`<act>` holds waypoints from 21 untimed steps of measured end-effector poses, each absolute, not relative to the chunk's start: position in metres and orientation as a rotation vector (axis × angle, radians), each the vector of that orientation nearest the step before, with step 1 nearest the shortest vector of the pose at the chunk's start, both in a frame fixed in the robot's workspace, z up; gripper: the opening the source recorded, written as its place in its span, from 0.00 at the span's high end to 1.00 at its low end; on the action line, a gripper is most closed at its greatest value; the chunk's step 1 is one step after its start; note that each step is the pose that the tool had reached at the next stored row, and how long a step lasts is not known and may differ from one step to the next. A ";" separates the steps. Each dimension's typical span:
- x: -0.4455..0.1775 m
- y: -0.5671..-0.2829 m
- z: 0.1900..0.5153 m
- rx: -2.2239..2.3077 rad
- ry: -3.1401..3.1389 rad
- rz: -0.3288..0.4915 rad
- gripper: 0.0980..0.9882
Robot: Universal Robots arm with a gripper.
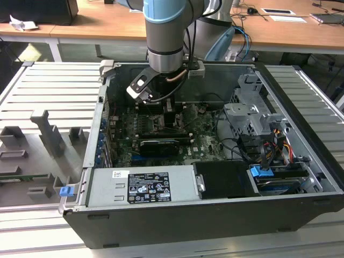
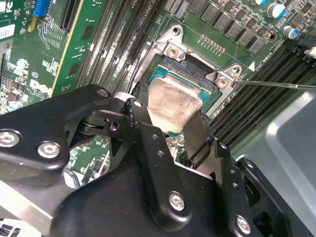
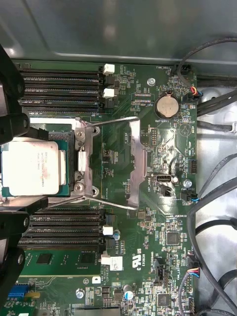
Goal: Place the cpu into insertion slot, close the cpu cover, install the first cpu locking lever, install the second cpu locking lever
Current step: 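Place the cpu into insertion slot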
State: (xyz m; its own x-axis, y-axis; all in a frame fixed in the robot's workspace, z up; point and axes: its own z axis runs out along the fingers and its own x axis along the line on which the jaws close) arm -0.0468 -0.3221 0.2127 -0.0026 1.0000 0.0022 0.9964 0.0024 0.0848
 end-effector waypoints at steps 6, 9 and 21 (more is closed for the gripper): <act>-0.047 -0.318 0.210 2.198 2.159 0.094 0.52; -0.047 -0.318 0.207 2.201 2.156 0.094 0.52; -0.047 -0.316 0.202 2.202 2.155 0.094 0.52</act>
